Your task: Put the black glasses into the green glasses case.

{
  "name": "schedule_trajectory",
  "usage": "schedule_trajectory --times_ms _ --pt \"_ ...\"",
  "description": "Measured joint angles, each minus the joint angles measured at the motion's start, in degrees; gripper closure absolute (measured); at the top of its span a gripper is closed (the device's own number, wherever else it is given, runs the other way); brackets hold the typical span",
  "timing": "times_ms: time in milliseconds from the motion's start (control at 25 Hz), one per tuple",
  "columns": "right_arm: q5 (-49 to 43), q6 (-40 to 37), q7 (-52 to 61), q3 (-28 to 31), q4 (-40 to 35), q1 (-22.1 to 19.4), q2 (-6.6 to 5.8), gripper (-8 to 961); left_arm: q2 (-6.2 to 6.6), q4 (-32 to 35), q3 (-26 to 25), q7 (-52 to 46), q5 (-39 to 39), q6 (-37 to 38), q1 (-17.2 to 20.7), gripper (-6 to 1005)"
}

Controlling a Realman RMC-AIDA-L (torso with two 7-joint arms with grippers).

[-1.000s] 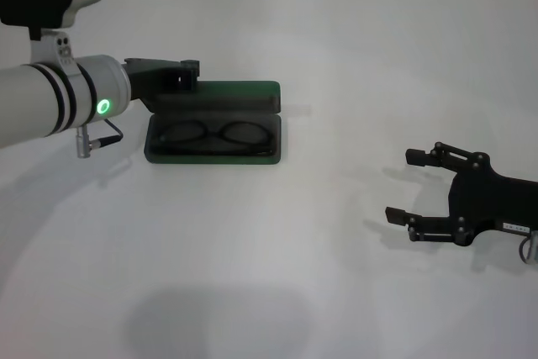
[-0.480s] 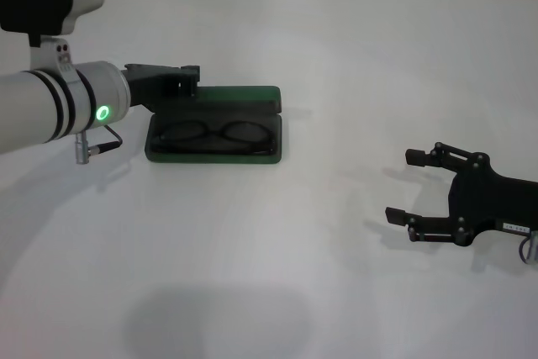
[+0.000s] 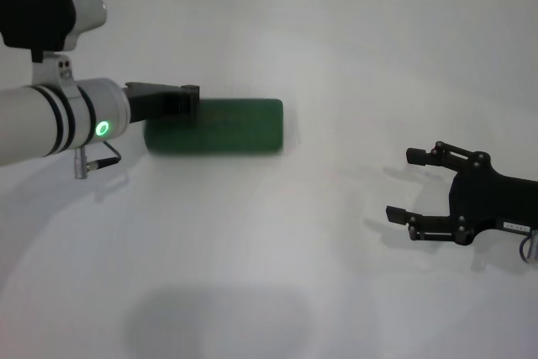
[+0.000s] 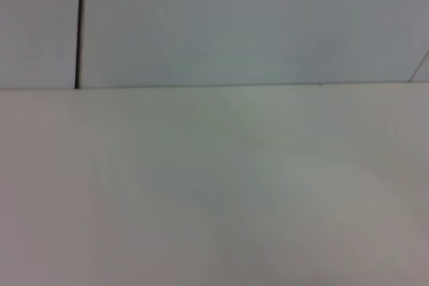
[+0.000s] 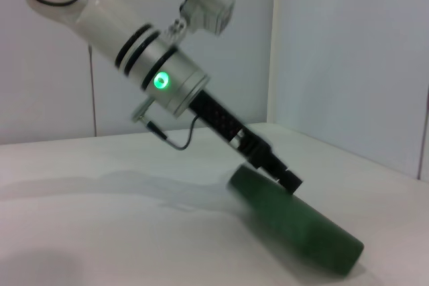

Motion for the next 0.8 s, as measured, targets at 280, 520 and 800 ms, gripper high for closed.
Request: schedule_trajectory --times_ms 280,520,800 --pt "0.0 0.0 0.0 0.0 0.0 0.0 0.0 76 0.02 0.2 -0.1 1.3 -0.8 -0.1 0.7 914" --pt "0.0 0.0 0.0 0.0 0.0 0.0 0.0 76 0.2 1.6 -0.6 9.1 -10.4 0.1 1.1 914" --pt "0.0 -0.3 0.0 0.0 -0.3 0.1 0.0 76 0.27 -0.9 -7.2 28.6 -25.1 6.0 1.3 913"
